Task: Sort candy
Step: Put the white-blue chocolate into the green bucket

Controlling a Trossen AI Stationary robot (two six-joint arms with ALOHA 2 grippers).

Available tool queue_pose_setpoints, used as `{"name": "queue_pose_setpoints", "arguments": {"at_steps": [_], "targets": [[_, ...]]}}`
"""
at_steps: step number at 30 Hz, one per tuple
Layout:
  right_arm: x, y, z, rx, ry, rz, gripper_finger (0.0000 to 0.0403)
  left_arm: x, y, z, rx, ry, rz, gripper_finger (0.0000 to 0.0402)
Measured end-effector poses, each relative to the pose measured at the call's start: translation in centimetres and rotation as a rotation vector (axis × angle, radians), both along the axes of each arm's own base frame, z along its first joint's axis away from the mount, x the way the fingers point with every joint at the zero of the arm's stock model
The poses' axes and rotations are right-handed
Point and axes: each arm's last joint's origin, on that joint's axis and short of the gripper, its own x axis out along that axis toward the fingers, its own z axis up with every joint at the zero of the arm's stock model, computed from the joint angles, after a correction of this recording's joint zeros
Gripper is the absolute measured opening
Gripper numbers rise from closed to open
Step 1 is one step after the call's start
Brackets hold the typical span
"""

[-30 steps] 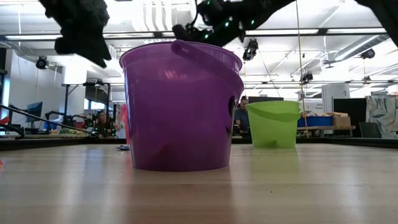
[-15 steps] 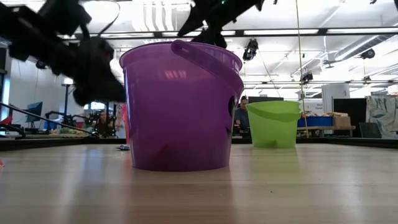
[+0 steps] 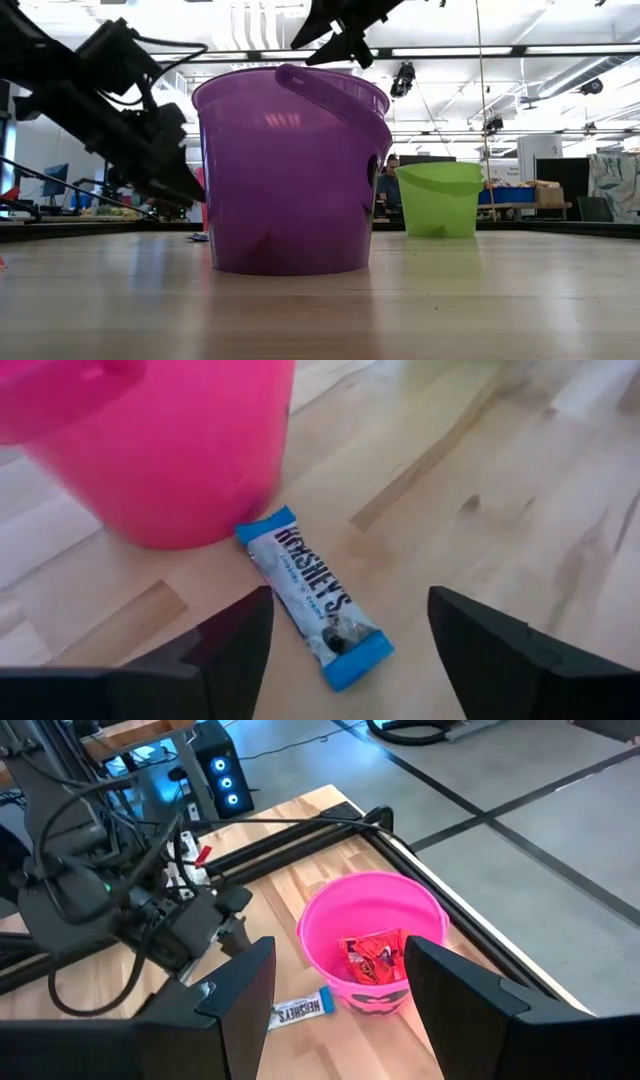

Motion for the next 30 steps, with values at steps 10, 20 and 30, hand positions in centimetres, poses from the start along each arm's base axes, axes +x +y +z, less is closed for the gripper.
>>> {"name": "queue_pose_setpoints", "arguments": {"at_steps": [10, 20, 30], "targets": [[0.1, 0.0, -0.1, -0.015, 0.009, -0.001, 0.0215, 1.2, 0.1, -2.8, -0.019, 0.050, 0.048, 0.0240], [0.0, -0.1, -0.1, -0.012, 0.009, -0.006, 0.0215, 1.4, 0.2, -4.6, -0.039, 0.076, 0.137, 0.0182], [0.0, -0.1, -0.1, -0.016, 0.010, -0.023, 0.0215, 1.5, 0.3, -4.7, -0.033, 0.064, 0.160, 0.0135]]}}
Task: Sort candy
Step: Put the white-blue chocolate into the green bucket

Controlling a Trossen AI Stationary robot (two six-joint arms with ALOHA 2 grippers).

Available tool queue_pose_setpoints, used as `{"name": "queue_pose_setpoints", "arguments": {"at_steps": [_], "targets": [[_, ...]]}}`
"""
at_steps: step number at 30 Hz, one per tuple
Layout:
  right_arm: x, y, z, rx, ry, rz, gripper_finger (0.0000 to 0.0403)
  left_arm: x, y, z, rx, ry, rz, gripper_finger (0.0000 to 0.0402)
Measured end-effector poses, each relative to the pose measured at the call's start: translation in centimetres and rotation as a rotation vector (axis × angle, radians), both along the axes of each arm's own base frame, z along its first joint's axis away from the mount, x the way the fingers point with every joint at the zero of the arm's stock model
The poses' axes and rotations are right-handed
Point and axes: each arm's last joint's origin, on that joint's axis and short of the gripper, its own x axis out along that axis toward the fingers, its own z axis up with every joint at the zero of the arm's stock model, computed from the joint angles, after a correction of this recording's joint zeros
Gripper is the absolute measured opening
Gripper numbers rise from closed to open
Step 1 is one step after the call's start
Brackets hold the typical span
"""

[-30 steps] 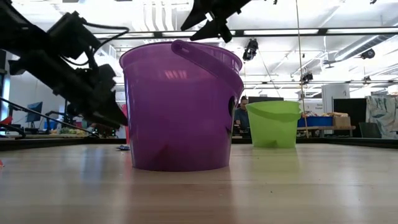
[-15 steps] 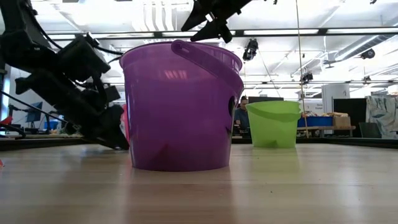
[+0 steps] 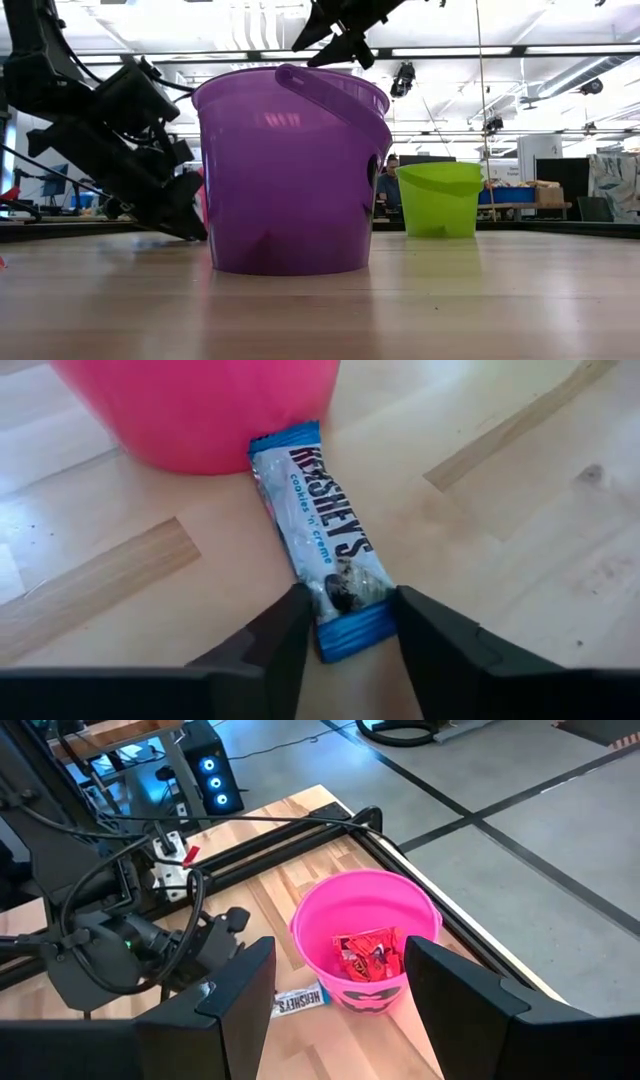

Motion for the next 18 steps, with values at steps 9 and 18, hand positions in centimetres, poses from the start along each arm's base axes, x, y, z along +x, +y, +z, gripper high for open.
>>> {"name": "queue_pose_setpoints", "arguments": {"at_steps": [9, 18], "targets": [[0.0, 0.0, 0.0, -0.001, 0.000, 0.001, 0.0215, 0.0, -0.1, -0.1, -0.021, -0.005, -0.008, 0.0008], [0.0, 0.0, 0.0, -0.006, 0.002, 0.004, 0.0215, 0.0, -0.6, 1.4, -0.082, -0.050, -0.133, 0.0001]]}}
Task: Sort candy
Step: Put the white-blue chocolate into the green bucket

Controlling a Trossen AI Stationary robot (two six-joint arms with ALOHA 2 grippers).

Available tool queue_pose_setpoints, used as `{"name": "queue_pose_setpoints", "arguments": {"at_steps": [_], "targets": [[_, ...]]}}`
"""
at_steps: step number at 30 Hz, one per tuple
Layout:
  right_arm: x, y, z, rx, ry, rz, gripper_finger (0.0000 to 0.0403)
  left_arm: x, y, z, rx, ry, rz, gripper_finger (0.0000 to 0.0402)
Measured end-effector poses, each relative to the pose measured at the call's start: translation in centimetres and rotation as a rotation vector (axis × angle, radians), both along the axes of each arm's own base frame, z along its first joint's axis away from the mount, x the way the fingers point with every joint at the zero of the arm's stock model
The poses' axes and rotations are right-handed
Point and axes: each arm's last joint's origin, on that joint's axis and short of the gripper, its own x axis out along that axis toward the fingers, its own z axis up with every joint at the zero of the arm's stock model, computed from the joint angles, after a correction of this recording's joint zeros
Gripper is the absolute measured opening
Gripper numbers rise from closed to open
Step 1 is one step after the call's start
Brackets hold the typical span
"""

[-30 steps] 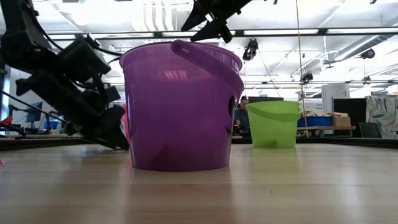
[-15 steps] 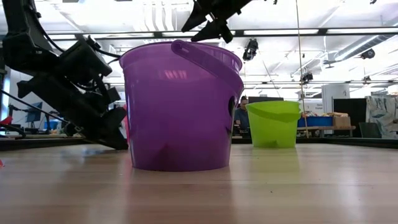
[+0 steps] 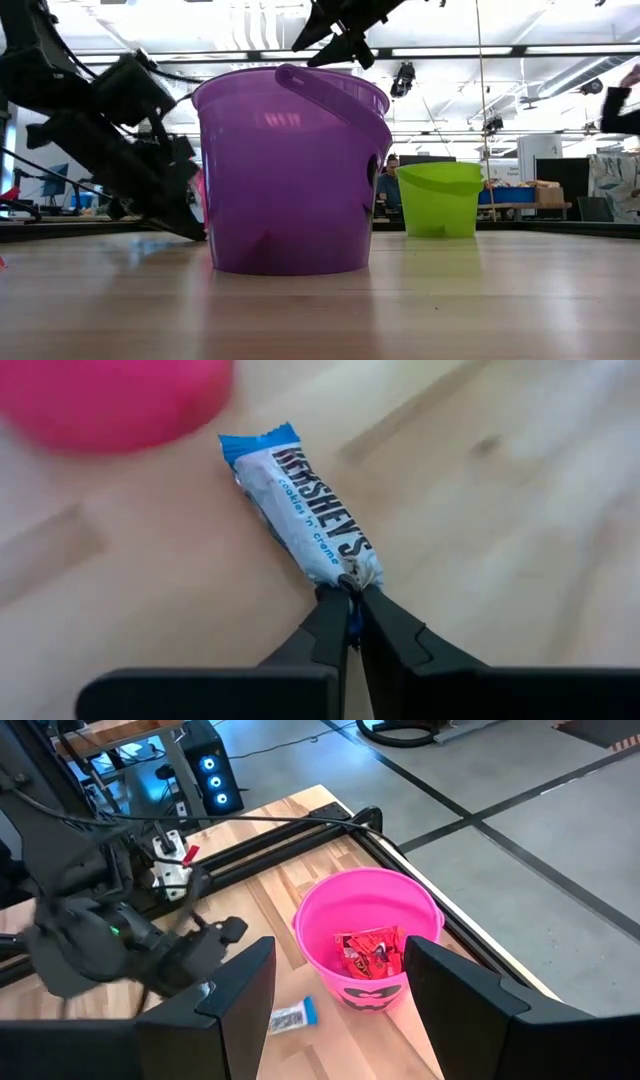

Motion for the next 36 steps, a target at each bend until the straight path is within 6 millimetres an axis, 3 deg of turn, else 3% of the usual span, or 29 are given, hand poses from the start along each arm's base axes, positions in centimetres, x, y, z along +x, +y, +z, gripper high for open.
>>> {"name": "queue_pose_setpoints", "arguments": {"at_steps": [18, 29, 36], "targets": [[0.0, 0.1, -0.1, -0.020, 0.025, 0.026, 0.0215, -0.7, -0.1, 8.7, 0.178, -0.287, -0.156, 0.0000], [0.8, 0.2, 1.0, -0.010, -0.132, 0.103, 0.0215, 1.4, 0.3, 16.4, 0.532, 0.011, -0.247, 0.0000], [1.2, 0.2, 0.5, -0.017, -0.127, 0.133, 0.0215, 1.8, 0.4, 18.3, 0.665, 0.098, -0.282, 0.0000]]}}
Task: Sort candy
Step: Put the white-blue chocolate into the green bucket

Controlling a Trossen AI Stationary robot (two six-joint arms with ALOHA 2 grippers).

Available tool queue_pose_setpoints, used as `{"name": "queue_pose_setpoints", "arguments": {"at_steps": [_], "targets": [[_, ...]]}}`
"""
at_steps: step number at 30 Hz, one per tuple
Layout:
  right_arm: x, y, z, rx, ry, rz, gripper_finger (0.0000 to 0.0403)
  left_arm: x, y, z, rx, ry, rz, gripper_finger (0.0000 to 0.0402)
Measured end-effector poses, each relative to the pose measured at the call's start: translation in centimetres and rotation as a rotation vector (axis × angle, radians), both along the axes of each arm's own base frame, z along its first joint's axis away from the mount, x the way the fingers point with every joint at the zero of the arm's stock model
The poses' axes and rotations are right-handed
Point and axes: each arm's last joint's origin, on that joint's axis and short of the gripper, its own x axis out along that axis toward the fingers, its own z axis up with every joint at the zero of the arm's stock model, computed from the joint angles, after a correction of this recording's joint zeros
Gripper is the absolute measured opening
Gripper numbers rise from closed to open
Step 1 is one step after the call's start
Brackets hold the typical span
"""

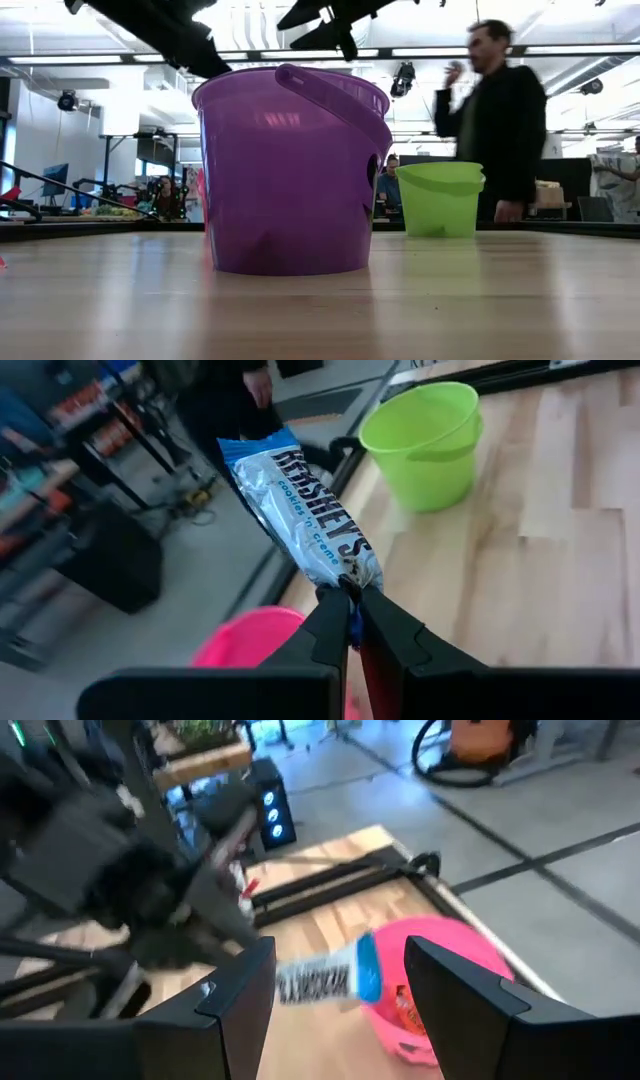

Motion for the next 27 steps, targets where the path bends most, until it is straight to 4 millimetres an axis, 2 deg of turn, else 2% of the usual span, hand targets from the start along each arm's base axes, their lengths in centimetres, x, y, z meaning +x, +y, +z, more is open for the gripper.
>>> {"name": "queue_pose_setpoints", "arguments": {"at_steps": [5, 11, 18, 22, 27], "targets": [[1.3, -0.3, -2.0, 0.019, 0.051, 0.014, 0.0215, 0.1, 0.1, 0.8, 0.095, 0.043, -0.019, 0.0000], [2.4, -0.8, -3.6, 0.066, 0.054, 0.016, 0.0215, 0.2, 0.1, 1.0, 0.108, 0.053, -0.025, 0.0000], [2.9, -0.9, -3.7, 0.070, 0.013, 0.041, 0.0207, 0.2, -0.1, 1.0, 0.113, 0.055, -0.032, 0.0000], [3.0, -1.2, -3.9, 0.078, 0.005, 0.060, 0.0159, 0.2, -0.1, 1.0, 0.129, 0.063, -0.040, 0.0000], [3.1, -1.2, -4.1, 0.078, 0.005, 0.087, 0.0058, 0.2, -0.1, 1.0, 0.129, 0.068, -0.041, 0.0000]]}}
